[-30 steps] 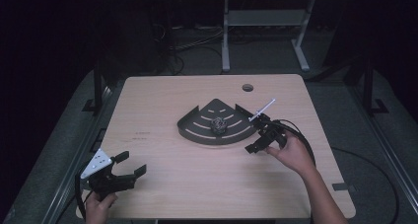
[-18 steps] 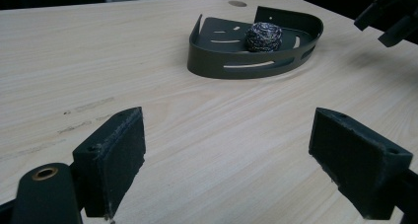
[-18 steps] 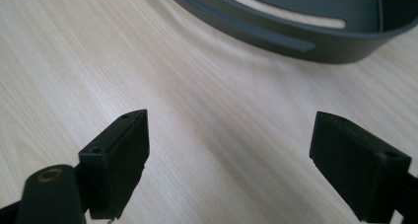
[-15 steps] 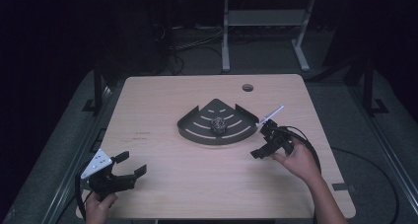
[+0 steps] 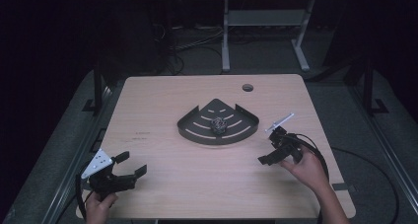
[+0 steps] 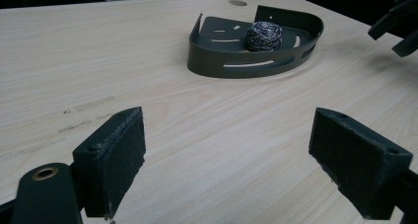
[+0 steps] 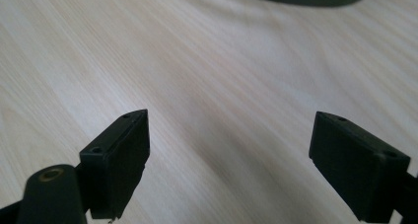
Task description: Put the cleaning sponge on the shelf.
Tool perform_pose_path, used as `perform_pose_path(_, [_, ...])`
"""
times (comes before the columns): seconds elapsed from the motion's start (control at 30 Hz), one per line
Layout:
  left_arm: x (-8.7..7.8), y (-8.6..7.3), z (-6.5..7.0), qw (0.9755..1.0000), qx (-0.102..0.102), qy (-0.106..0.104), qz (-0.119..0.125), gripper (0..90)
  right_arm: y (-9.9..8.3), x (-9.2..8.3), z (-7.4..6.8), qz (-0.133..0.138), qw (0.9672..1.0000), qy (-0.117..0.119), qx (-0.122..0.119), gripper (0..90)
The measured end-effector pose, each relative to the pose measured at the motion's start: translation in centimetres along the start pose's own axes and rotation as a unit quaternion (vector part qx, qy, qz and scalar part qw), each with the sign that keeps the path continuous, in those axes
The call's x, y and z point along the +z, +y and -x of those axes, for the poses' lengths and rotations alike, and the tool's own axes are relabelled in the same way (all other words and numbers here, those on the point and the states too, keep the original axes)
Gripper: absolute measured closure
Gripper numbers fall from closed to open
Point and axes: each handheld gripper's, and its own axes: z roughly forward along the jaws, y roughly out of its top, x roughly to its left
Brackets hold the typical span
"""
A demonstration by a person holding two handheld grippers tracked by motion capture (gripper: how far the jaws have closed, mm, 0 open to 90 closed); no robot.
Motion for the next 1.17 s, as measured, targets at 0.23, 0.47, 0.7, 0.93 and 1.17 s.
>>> perform_pose_path(0.23, [0.0,-0.1,0.0,1.0000,-0.004,0.000,0.001,13.3,-1.3,-0.4,0.0,0.004,1.0000,-0.004,0.004,15.2])
perform_pose_path(0.47, [0.1,-0.1,0.1,1.0000,-0.001,-0.001,-0.002,13.3,-2.6,-0.7,0.2,0.008,0.9999,-0.006,0.010,15.3])
perform_pose_path(0.7, [0.2,-0.1,0.2,1.0000,0.001,-0.002,-0.004,13.3,-3.8,-1.1,0.1,0.015,0.9997,-0.011,0.013,15.3])
perform_pose_path(0.93, [0.3,-0.2,0.4,1.0000,0.002,-0.003,-0.006,13.3,-4.8,-1.2,-0.1,0.019,0.9996,-0.010,0.017,15.3])
perform_pose_path(1.17, [0.4,-0.2,0.4,1.0000,-0.001,-0.003,-0.005,13.3,-6.0,-1.7,-1.1,0.038,0.9991,-0.016,0.011,14.8])
